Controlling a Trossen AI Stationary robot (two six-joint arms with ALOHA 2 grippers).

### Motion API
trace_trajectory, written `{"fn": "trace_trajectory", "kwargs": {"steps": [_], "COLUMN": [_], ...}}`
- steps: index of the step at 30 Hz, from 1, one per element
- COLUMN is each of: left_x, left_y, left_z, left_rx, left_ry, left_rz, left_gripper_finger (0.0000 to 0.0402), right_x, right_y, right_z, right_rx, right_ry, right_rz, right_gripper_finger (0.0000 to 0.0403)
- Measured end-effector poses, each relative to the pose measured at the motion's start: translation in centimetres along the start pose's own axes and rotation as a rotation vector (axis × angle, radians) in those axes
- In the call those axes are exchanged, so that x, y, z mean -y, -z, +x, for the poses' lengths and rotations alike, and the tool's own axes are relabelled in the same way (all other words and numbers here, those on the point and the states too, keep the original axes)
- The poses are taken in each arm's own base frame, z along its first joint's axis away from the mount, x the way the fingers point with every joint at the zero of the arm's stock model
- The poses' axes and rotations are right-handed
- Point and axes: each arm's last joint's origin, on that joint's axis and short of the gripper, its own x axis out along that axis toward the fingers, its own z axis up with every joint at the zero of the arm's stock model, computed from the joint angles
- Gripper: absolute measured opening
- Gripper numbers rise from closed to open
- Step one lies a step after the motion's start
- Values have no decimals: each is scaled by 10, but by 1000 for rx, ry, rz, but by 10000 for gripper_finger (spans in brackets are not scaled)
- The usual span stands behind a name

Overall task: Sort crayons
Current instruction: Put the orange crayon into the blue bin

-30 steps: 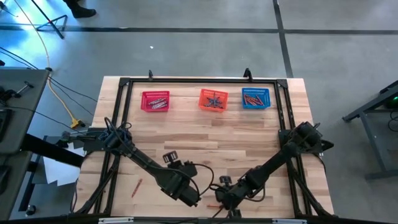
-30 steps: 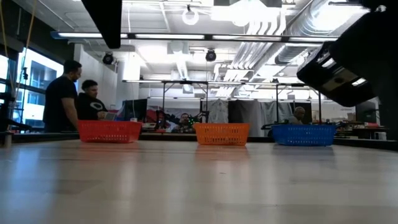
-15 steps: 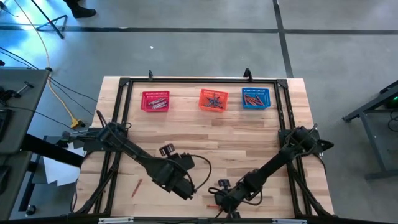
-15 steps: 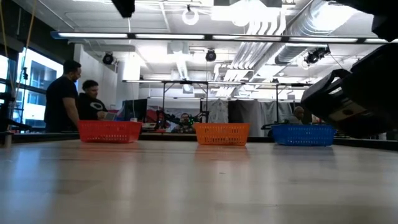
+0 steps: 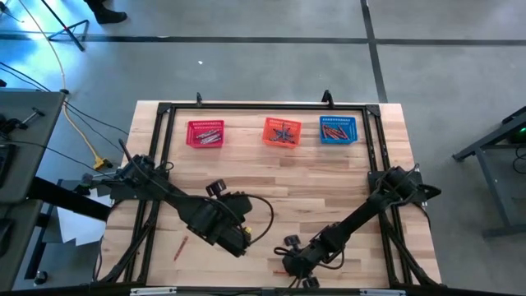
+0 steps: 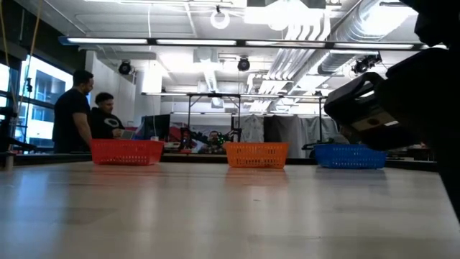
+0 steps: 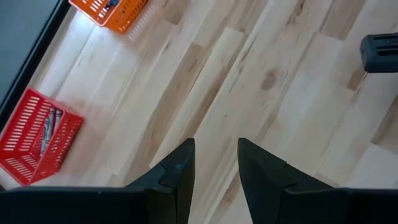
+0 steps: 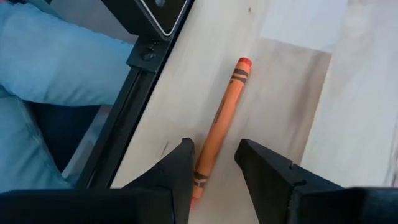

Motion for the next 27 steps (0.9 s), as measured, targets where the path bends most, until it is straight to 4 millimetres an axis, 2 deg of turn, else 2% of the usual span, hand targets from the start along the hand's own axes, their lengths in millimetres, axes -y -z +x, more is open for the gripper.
{"fn": "trace_trajectory", "kwargs": {"steps": [4, 11, 19, 27], "left_x": [0, 0, 0, 0], "left_y": [0, 0, 0, 0], "left_z": [0, 0, 0, 0], "left_rx": [0, 0, 0, 0], "left_ry": [1, 0, 1, 1], "left_rz": [16, 17, 17, 17], "left_gripper_finger": [110, 110, 110, 110], "right_x": [3, 10, 28, 48], "right_y": [5, 3, -1, -3], "right_z": [9, 11, 11, 9], "right_rx": [-17, -19, -34, -51], "right_ry": [16, 5, -17, 76], "right_rz": [1, -50, -77, -68], "right_gripper_finger": [119, 99, 94, 94]}}
